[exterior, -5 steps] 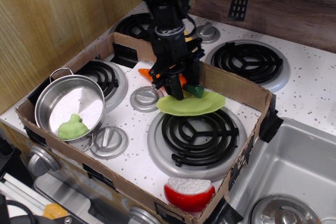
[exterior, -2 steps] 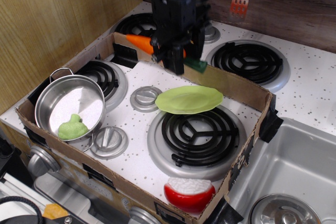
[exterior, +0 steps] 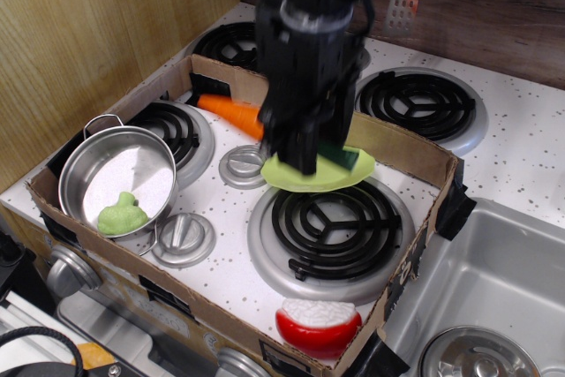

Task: Take carrot off plate

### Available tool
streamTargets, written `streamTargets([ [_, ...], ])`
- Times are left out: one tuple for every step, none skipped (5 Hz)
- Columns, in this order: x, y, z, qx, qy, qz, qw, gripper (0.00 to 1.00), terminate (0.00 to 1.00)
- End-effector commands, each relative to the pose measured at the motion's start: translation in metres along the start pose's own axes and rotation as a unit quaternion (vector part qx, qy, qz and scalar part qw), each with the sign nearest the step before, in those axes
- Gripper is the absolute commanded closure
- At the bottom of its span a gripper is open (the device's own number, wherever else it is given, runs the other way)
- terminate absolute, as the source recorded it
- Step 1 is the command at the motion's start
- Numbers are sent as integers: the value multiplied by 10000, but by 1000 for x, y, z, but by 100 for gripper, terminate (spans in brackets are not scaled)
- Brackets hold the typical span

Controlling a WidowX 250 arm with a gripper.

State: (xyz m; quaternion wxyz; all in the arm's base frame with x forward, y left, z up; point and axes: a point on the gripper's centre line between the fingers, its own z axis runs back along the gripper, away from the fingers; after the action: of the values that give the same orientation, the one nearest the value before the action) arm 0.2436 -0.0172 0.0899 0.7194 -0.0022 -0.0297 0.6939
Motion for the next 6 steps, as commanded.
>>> streamTargets([
  [-39,8,-8,-214,270,1671,9853,100,0],
  [-42,5,-23,-381,563,2250,9720,100,0],
  [-43,10,-46,-975,598,2643,9576,100,0],
  [-32,19,-59,-1022,754,2555,9584,100,0],
  [-14,27,-63,-1056,715,2345,9637,100,0],
  [0,29,-58,-987,634,2245,9674,100,0],
])
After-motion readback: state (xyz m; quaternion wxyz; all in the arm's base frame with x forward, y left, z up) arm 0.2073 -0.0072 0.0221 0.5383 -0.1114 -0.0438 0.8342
